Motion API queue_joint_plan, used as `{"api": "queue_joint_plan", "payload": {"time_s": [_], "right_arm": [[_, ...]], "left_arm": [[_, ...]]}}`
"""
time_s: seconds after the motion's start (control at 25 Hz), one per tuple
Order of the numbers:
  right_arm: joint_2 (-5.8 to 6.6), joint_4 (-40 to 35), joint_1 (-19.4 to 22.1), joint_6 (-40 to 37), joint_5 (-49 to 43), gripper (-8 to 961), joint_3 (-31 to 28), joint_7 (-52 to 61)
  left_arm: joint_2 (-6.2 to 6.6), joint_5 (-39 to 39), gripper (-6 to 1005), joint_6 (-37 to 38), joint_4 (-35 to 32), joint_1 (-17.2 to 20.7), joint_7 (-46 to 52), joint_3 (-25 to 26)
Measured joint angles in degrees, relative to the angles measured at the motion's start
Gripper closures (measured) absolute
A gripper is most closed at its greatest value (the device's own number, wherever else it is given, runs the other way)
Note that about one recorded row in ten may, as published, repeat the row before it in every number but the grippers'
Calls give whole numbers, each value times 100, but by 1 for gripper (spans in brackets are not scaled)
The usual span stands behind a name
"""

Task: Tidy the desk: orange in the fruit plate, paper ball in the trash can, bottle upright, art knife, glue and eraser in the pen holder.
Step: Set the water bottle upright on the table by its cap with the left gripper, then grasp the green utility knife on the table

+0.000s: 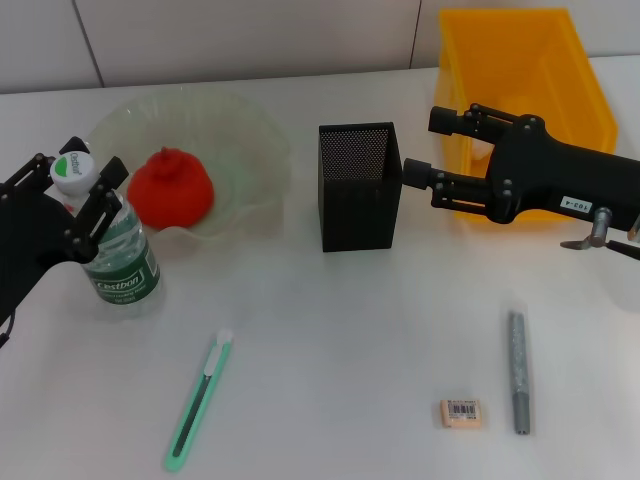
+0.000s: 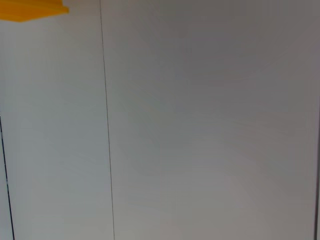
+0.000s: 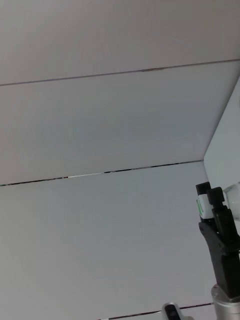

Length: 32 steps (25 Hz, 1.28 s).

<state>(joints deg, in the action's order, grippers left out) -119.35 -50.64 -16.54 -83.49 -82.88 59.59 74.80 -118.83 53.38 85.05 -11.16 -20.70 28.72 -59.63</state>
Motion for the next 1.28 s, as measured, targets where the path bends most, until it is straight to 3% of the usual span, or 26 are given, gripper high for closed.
{"api": "queue_joint_plan", "payload": {"time_s": [0.4,0.48,0.96,1.28], "right_arm": [[0,2,-8,0,0,187,0,0],[0,2,-8,0,0,187,0,0],[3,87,0,0,0,187,0,-1],[17,175,-8,0,-5,187,0,-38]], "left_arm": [[0,-8,537,11,0,5,0,-31],[0,9,345,42,0,8,1,-37],[21,58,189,752,-84,116,-29,-48],[35,20,200,1335,-408,155,3,-35]]}}
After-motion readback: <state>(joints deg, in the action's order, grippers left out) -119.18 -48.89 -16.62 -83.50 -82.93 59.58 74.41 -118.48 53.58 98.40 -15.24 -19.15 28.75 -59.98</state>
